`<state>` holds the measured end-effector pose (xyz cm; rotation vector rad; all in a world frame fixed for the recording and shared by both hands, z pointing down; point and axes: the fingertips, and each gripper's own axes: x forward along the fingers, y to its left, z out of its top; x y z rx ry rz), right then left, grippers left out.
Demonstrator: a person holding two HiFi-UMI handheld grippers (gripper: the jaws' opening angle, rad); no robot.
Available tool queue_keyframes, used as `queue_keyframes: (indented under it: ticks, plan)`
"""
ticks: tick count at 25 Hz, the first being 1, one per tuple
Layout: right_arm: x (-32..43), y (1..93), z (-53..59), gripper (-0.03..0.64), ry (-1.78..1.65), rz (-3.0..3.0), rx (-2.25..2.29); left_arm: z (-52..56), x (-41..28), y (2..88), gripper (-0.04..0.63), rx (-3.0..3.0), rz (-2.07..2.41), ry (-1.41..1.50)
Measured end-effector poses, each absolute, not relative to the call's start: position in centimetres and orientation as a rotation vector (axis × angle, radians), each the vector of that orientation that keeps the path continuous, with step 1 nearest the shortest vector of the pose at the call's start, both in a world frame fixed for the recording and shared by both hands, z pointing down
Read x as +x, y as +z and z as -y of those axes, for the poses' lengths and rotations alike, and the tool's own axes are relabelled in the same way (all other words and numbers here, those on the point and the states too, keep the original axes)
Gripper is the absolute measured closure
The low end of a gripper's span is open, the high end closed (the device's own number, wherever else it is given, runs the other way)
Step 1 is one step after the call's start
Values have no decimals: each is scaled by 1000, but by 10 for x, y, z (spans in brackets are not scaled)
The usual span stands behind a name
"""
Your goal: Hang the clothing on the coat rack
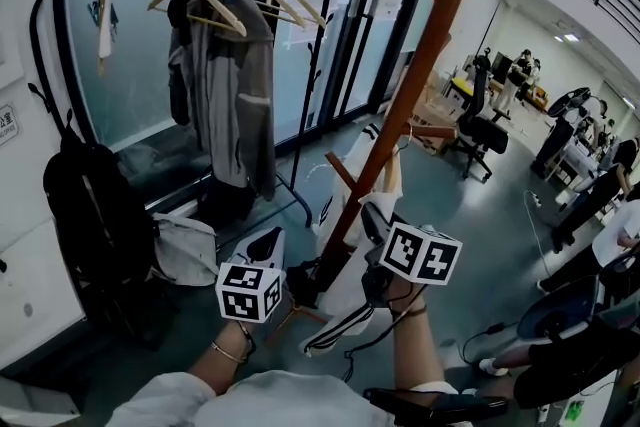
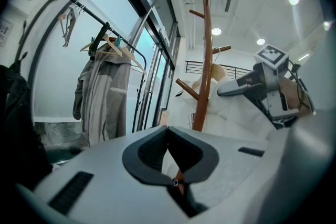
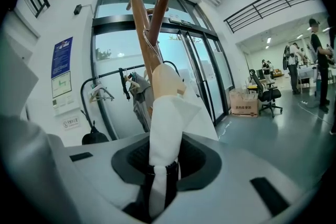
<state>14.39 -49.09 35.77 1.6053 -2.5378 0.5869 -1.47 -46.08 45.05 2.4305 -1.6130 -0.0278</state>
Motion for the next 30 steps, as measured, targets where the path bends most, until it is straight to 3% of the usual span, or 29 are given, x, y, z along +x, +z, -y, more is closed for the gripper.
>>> queue_keyframes:
  ticks: [8, 18, 30]
  plan:
    - [140, 365, 487, 413, 566, 2577, 1548, 460, -11, 459, 586, 2424, 1596, 0]
    - [137, 365, 478, 374, 511, 2615, 1490, 457, -4, 463, 586, 2439, 1564, 7]
    - [152, 367, 464, 373, 539, 2574, 1621, 454, 4, 465, 587, 2503, 1465, 69]
